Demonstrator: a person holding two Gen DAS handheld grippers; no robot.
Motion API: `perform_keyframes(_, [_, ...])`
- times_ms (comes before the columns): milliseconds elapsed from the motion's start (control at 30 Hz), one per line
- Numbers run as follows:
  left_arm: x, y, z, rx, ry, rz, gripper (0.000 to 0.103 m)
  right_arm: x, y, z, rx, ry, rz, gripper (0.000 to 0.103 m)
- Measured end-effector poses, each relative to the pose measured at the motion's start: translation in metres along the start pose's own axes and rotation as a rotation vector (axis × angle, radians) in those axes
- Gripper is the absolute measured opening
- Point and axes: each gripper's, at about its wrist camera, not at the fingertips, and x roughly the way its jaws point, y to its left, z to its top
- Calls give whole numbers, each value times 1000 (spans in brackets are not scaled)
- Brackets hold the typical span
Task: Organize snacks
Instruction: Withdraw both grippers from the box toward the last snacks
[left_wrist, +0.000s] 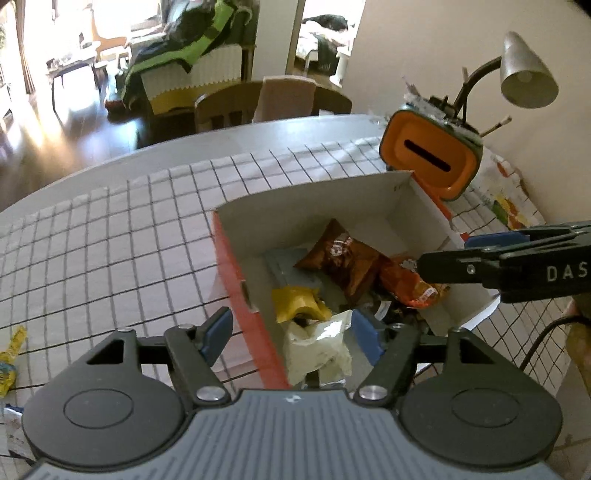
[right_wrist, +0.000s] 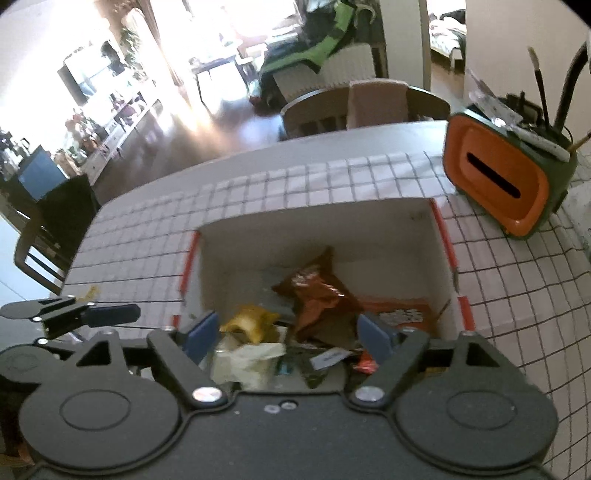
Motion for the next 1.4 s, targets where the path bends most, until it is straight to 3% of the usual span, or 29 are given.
perform_keyframes(200, [-34, 21, -14, 0, -71, -10, 79, -11, 29, -9, -2, -41, 35, 85])
perform_keyframes(267, [-46, 30, -20, 2, -96, -2, 79, -13, 41, -13, -5, -59, 46, 94])
perform_keyframes(367, [-59, 43, -30, 0, -119, 15, 80, -14, 59, -20, -12, -82, 58, 95])
perform_keyframes(567, [-81, 77, -57, -22, -145, 38, 82, -5, 100, -37, -101, -118, 77, 102])
perform_keyframes(800, [-103, 123, -93, -37, -168, 103, 85, 14, 138, -46, -142, -120, 125, 103])
perform_keyframes(1133, [-123, 198, -132, -112, -132, 155, 86, 45, 199, -55, -202, -110, 132, 103])
perform_keyframes(1400, [-106, 244, -154, -200, -65, 183, 86, 71, 235, -58, -346, -90, 187, 103])
